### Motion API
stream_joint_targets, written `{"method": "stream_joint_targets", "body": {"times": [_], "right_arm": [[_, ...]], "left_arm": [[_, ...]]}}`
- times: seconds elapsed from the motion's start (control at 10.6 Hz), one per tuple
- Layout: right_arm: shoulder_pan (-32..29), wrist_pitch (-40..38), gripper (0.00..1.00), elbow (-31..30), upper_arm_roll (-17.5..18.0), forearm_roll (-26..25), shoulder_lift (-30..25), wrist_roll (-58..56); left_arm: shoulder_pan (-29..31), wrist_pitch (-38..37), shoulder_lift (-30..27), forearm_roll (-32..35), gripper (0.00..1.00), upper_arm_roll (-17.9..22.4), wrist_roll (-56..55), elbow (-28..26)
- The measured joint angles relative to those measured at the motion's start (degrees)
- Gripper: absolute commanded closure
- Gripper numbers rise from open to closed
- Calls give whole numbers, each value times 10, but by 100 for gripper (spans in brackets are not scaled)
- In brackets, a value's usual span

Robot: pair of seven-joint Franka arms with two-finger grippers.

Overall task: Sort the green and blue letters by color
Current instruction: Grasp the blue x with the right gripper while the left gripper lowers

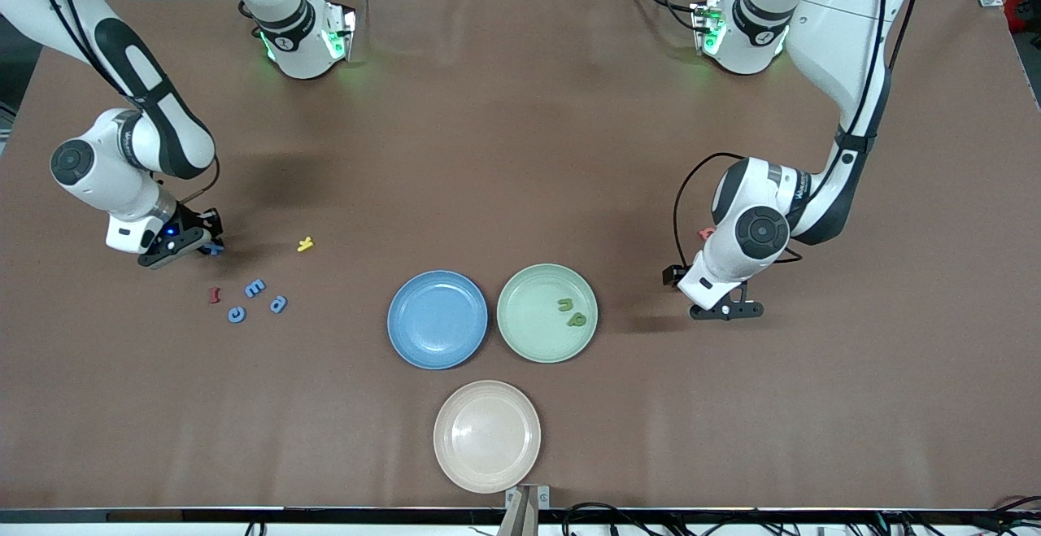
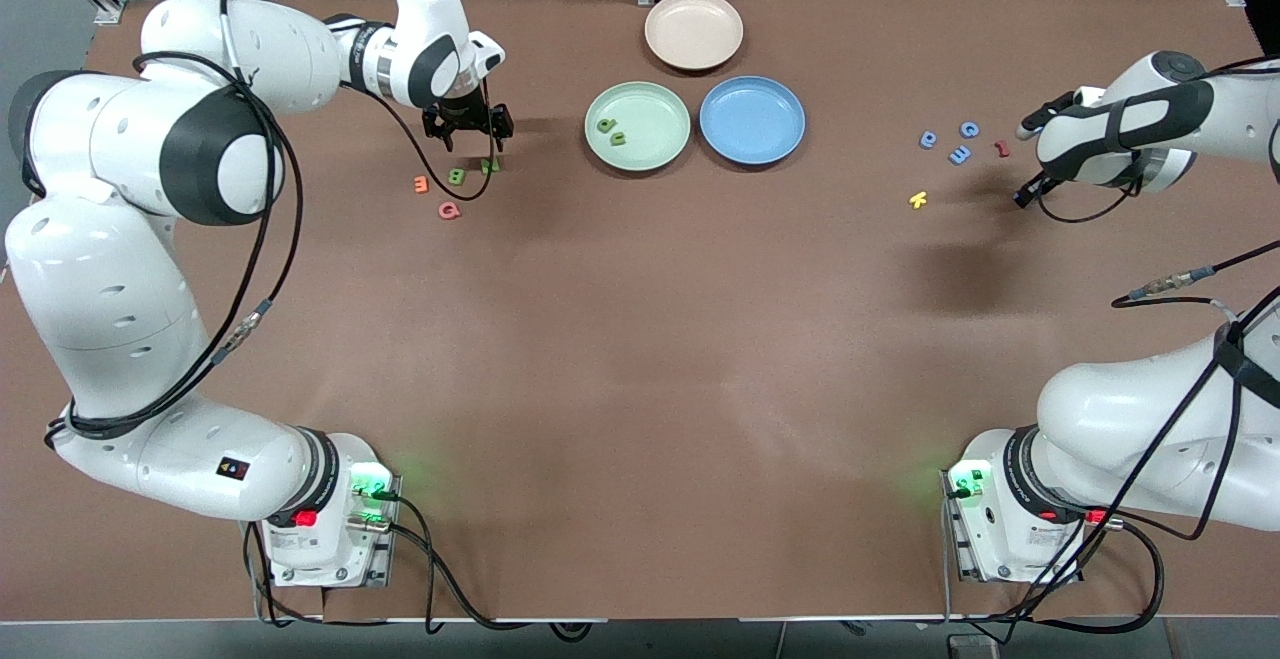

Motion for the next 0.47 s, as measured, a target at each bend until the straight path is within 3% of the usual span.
{"method": "stream_joint_targets", "body": {"times": [0.47], "right_arm": [[23, -68, 100, 47, 2, 0, 0, 42]], "left_arm": [[19, 37, -11, 11, 0, 0, 39, -44]]}}
